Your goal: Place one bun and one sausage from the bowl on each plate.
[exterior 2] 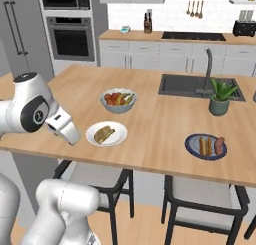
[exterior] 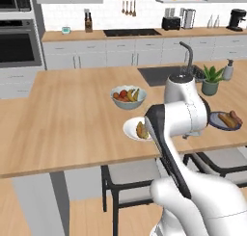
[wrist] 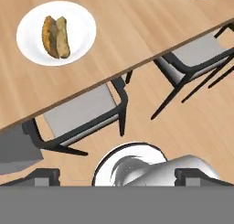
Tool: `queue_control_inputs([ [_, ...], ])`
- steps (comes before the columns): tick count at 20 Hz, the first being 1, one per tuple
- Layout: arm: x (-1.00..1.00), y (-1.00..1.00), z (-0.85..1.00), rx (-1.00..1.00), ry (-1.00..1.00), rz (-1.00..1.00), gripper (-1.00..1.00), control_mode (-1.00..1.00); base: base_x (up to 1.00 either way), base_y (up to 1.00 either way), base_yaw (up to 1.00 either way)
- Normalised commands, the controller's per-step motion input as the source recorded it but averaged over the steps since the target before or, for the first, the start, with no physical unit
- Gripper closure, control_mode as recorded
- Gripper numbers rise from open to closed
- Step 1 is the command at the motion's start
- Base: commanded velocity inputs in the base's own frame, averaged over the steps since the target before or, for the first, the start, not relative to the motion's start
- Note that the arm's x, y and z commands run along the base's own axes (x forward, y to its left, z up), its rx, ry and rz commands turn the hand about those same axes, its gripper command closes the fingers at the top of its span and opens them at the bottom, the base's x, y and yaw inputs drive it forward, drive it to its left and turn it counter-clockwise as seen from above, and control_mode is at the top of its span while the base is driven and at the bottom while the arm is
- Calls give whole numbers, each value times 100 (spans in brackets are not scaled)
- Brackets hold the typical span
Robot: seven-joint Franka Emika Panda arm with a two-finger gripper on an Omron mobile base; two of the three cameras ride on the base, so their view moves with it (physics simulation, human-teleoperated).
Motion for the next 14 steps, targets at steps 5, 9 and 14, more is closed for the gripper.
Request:
queue_control_inputs([
  [5,0,0,0,0,0,0,-100,100,-94,-84,1],
  [9,0,0,0,0,0,0,-100,100,-12,-100,0],
  [14,0,0,0,0,0,0,-100,100,21,-100,0],
])
